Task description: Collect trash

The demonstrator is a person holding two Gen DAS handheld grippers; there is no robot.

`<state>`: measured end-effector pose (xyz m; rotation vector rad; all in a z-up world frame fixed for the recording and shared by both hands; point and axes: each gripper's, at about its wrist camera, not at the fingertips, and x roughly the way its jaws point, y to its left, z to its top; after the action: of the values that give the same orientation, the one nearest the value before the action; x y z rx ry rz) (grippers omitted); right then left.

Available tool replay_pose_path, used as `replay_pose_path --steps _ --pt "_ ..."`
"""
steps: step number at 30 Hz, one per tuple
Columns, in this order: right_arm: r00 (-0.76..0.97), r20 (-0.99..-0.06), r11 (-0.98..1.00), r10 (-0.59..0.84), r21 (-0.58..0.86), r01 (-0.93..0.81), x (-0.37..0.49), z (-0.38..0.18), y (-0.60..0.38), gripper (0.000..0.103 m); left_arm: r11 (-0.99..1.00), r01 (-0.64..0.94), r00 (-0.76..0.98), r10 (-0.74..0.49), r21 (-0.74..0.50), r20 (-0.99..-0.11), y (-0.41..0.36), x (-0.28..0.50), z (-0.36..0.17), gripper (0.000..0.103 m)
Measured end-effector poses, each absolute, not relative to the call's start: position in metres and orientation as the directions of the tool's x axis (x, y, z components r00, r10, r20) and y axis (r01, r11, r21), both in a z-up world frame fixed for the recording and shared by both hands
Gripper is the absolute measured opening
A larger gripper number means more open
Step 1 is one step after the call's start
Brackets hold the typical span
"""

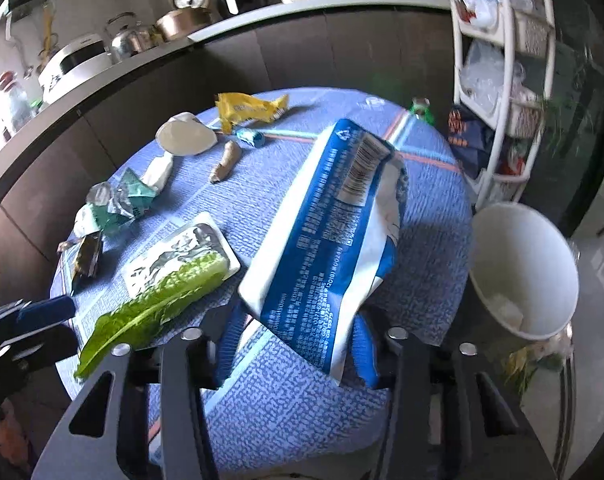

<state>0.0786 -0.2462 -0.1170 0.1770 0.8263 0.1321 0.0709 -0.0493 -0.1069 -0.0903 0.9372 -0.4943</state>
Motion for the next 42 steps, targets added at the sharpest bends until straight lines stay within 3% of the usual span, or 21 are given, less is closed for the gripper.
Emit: replay_pose_path --steps 4,11,15,20,22,36,38,42 --pt "0.694 -0.697 0.978 0.183 0.202 -0.056 0.069 -0.107 -0.253 0.034 0.883 0.384 0.473 -0.439 -0.269 -0.764 -0.062 0.084 -0.113 0.057" --pt "0.700 -0.683 0.971 0.207 0.232 -0.060 0.059 -0.103 -0.264 0.034 0.890 0.402 0.456 -0.396 -0.213 -0.797 -0.080 0.100 -0.122 0.053" --pt "0.699 -0.679 0.965 0.224 0.255 -0.062 0.056 -0.104 -0.265 0.035 0.885 0.454 0.480 -0.342 -0.105 -0.808 -0.099 0.101 -0.121 0.053" --pt "0.708 -0.668 0.962 0.229 0.267 -0.059 0.052 -0.100 -0.268 0.035 0.871 0.489 0.462 -0.304 -0.047 -0.833 -0.115 0.108 -0.131 0.028" --pt "0.711 -0.664 0.959 0.231 0.277 -0.053 0.051 -0.099 -0.272 0.036 0.872 0.489 0.471 -0.289 -0.026 -0.833 -0.116 0.107 -0.131 0.023" --pt "0.716 -0.652 0.949 0.250 0.312 -0.047 0.046 -0.096 -0.277 0.036 0.854 0.521 0.461 -0.276 0.006 -0.844 -0.121 0.092 -0.128 0.021" --pt "0.720 -0.647 0.949 0.250 0.312 -0.049 0.044 -0.094 -0.277 0.036 0.853 0.521 0.446 -0.276 -0.004 -0.851 -0.122 0.092 -0.133 0.007" --pt "0.731 -0.635 0.948 0.251 0.315 -0.051 0.040 -0.089 -0.280 0.036 0.863 0.504 0.444 -0.294 -0.035 -0.846 -0.116 0.092 -0.128 0.005"
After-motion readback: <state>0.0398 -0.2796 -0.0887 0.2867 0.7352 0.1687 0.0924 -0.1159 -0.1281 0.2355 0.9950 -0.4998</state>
